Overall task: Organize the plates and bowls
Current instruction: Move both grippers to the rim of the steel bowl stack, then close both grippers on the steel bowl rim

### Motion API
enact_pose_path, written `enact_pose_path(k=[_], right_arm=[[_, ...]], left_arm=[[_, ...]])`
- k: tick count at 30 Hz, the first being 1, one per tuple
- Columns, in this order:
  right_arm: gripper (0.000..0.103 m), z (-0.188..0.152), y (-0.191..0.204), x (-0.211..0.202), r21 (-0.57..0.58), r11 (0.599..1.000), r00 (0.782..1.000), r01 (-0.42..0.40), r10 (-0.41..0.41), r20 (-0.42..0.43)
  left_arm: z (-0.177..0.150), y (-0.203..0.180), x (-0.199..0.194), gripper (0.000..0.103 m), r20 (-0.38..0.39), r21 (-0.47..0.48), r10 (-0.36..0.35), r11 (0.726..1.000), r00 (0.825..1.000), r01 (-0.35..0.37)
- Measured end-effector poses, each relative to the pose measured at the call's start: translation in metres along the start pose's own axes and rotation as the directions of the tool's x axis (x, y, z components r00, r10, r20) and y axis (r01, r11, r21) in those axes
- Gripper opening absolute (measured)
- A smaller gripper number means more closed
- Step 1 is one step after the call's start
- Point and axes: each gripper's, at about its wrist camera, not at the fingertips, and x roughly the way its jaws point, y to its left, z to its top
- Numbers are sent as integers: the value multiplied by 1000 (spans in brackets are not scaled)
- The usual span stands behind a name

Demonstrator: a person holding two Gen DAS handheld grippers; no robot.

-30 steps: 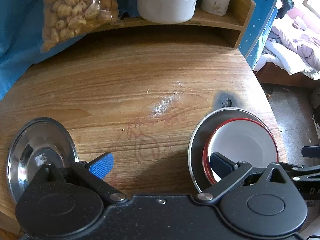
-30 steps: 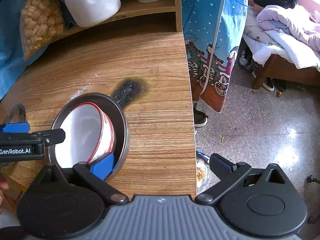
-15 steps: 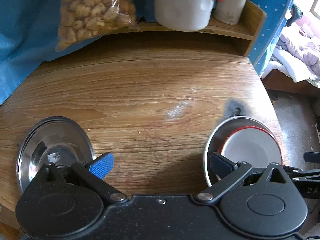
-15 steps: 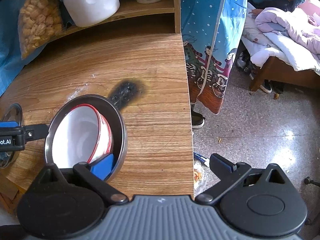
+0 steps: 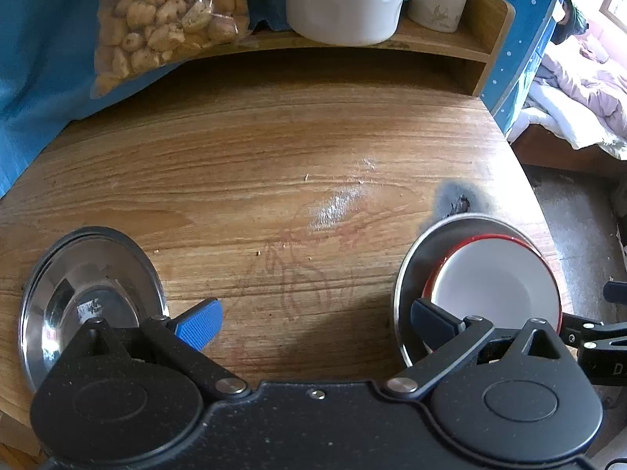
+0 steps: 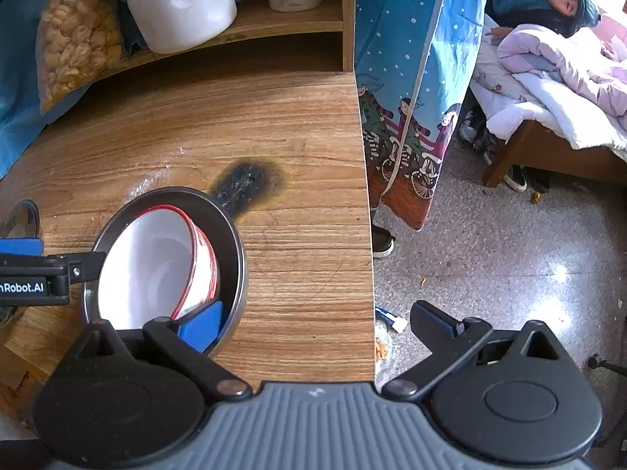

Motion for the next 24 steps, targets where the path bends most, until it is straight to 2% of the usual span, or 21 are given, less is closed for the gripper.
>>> enact_pose_path(k=[9, 14, 19, 24], right_arm=[[102, 0, 5, 2, -30, 999, 1000, 24, -24, 5], [99, 0, 4, 2, -24, 1000, 1000, 9, -9, 8], [89, -1, 6, 0, -29, 999, 1000, -14, 15, 20], [73, -1, 3, -1, -4, 997, 997, -73, 73, 28]], left_arm=[[-5, -3, 6, 99, -32, 14, 13, 1000, 999, -13], [-6, -3, 8, 96, -35, 10, 2, 1000, 999, -1], [-6, -7, 7, 93, -29, 23, 2, 1000, 1000, -2], [-7, -5, 7, 81, -38, -3, -52, 999, 998, 52]])
